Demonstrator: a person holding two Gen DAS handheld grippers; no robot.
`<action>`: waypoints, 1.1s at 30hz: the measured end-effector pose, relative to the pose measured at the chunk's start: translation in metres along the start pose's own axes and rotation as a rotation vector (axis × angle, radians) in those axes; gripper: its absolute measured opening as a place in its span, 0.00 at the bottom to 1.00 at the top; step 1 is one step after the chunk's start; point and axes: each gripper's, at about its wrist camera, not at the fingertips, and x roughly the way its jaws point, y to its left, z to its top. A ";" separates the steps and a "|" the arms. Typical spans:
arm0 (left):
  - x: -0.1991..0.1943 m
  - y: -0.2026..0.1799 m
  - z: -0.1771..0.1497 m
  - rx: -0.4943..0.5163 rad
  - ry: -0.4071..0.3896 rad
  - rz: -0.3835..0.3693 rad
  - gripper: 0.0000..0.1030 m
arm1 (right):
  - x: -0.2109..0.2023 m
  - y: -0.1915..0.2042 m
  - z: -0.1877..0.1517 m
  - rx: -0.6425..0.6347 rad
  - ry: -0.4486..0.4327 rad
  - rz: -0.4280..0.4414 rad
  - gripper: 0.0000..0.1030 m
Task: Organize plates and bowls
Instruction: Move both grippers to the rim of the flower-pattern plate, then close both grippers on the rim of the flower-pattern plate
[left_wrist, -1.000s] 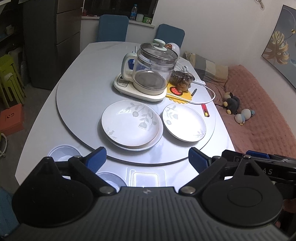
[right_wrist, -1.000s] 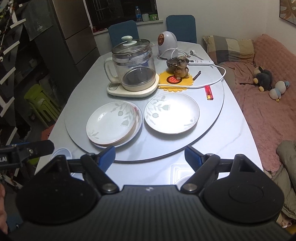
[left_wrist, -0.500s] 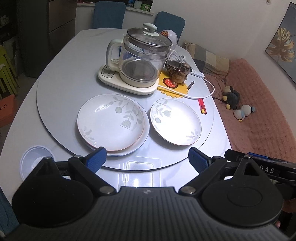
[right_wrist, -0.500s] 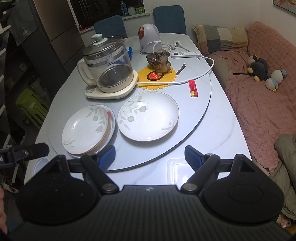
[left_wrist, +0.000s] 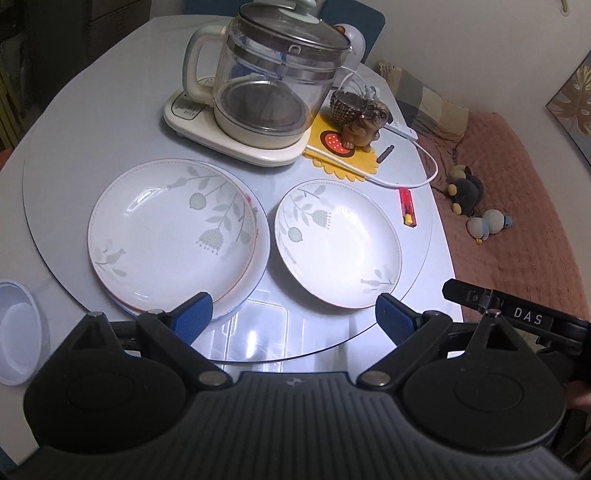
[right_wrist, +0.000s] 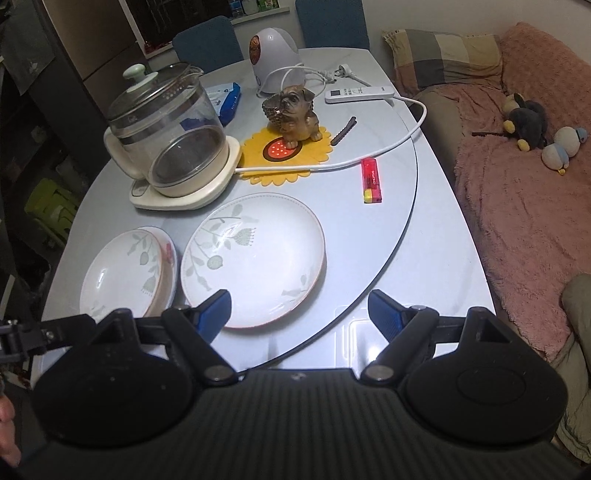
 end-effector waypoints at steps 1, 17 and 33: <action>0.008 0.000 0.001 -0.015 0.009 0.003 0.93 | 0.007 -0.004 0.003 -0.004 0.008 0.005 0.80; 0.096 -0.002 0.009 -0.195 0.095 -0.039 0.85 | 0.096 -0.039 0.052 -0.055 0.092 0.078 0.77; 0.142 -0.002 0.019 -0.191 0.130 -0.018 0.48 | 0.157 -0.032 0.067 -0.087 0.130 0.119 0.65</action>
